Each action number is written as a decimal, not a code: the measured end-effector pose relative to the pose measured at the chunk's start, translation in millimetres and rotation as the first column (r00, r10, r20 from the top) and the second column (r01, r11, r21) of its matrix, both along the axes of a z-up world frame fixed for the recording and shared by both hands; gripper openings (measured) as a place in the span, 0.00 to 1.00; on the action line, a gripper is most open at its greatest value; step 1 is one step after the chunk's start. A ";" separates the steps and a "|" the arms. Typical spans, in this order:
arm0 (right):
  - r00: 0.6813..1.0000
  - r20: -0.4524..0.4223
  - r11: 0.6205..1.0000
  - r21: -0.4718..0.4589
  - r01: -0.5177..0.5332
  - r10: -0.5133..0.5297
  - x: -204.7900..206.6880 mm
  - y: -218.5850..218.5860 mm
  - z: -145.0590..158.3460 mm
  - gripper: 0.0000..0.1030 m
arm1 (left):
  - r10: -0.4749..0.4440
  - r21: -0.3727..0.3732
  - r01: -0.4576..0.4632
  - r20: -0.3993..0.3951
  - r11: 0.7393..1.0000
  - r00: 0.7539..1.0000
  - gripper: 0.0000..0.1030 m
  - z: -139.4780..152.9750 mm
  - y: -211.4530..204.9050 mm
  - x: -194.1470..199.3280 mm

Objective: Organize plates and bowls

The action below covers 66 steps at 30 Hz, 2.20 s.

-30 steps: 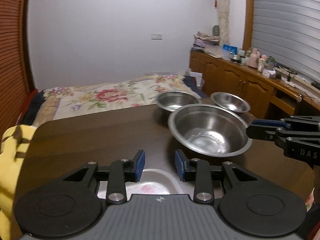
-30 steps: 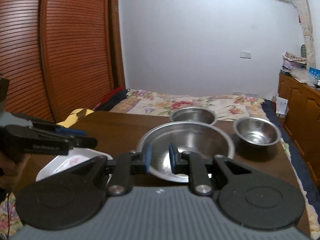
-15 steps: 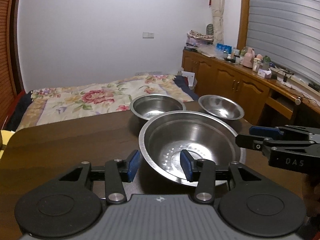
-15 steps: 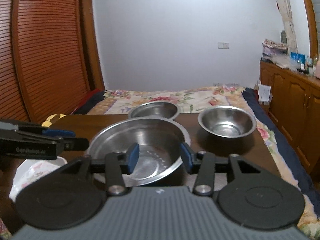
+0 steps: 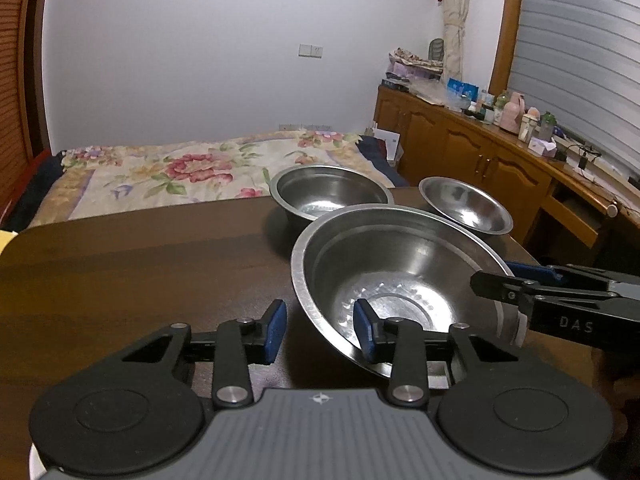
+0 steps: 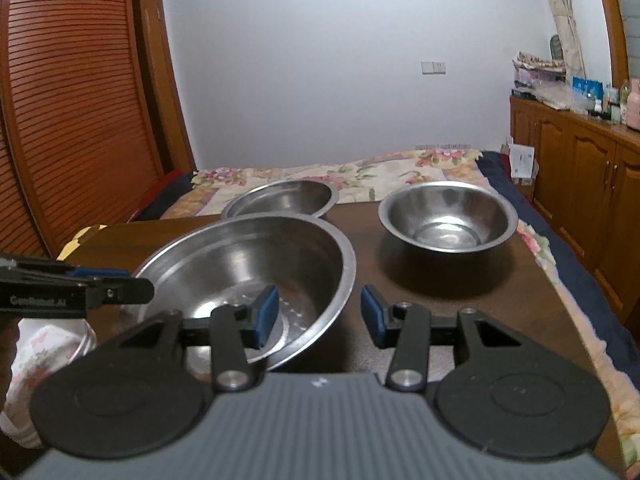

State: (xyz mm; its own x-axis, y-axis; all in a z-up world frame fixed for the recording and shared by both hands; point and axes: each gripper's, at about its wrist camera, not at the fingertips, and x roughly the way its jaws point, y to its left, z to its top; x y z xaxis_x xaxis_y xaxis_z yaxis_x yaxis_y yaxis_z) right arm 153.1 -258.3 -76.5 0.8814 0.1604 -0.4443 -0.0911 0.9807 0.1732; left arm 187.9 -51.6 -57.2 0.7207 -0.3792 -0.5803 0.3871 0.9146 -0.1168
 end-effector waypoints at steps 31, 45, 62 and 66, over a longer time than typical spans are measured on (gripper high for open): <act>0.998 -0.011 0.986 0.153 -0.062 0.064 -31.4 -23.7 10.4 0.22 | -0.076 -0.061 0.074 -0.020 0.995 0.997 0.21 14.1 2.5 -37.3; 0.996 -0.039 0.987 0.144 -0.076 0.082 -56.7 -27.6 -0.5 0.22 | -0.116 -0.046 0.115 -0.032 0.992 0.993 0.22 4.9 3.6 -68.4; 0.995 -0.061 0.988 0.135 -0.072 0.081 -70.6 -27.4 -10.4 0.22 | -0.132 -0.054 0.129 -0.057 0.990 0.990 0.22 -7.4 3.6 -76.5; 0.995 -0.063 0.988 0.140 -0.072 0.082 -70.2 -28.5 -11.7 0.23 | -0.131 -0.050 0.128 -0.049 0.990 0.990 0.22 -7.4 2.0 -77.5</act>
